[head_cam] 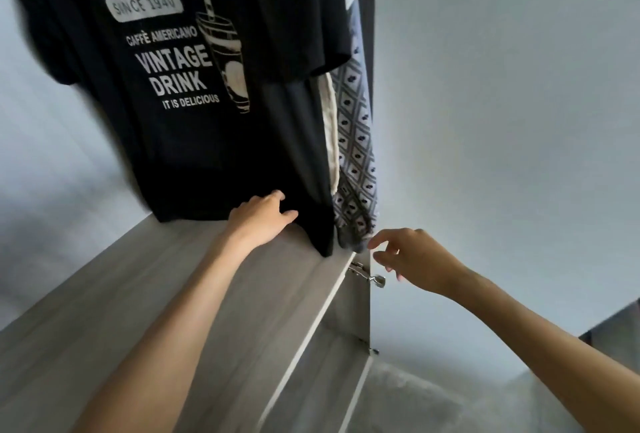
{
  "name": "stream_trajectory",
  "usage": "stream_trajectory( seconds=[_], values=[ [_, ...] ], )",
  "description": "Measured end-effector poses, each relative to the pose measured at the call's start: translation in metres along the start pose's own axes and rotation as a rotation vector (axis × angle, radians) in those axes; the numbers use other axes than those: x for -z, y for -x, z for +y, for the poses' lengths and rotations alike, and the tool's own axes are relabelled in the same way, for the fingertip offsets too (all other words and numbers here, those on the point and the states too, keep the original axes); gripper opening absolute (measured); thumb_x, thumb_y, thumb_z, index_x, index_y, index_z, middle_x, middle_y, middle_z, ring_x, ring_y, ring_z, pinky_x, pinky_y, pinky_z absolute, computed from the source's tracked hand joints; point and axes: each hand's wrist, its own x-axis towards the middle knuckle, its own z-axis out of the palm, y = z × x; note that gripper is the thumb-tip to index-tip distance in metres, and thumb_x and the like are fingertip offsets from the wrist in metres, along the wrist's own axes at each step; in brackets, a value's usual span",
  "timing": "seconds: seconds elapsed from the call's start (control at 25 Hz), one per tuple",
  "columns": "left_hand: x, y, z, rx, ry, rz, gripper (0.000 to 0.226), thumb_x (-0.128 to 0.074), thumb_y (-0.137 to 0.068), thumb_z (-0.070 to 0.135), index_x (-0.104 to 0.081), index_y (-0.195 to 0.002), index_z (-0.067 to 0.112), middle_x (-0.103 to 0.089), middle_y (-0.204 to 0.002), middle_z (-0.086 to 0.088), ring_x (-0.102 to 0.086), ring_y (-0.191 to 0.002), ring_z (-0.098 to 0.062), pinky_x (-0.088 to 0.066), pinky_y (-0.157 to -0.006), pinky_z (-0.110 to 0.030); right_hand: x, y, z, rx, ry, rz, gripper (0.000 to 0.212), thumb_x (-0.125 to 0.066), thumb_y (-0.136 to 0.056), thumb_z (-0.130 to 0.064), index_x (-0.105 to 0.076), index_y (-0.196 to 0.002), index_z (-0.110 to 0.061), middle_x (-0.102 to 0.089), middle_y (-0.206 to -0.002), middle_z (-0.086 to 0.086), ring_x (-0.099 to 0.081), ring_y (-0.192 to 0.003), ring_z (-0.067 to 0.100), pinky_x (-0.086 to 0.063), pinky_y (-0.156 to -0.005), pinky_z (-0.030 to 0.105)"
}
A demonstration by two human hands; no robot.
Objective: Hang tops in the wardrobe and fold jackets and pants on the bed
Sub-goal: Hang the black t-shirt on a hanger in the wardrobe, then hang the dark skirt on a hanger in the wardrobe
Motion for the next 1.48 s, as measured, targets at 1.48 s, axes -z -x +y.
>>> stream_trajectory(
  seconds=[1.48],
  values=[
    [-0.427, 0.466, 0.838, -1.445, -0.455, -1.099, 0.045, -0.051, -0.097, 0.051, -0.05, -0.137, 0.029, -0.062, -0.125, 0.006, -0.058, -0.107, -0.01, -0.045, -0.09, -0.027, -0.107, 0.84, 0.679, -1.688, -0.933, 0.876, 0.033, -0.07, -0.084, -0.018, -0.069, -0.116, -0.025, -0.068, -0.12, 0.011, -0.059, -0.113, 0.031, -0.043, -0.09, 0.035]
  ],
)
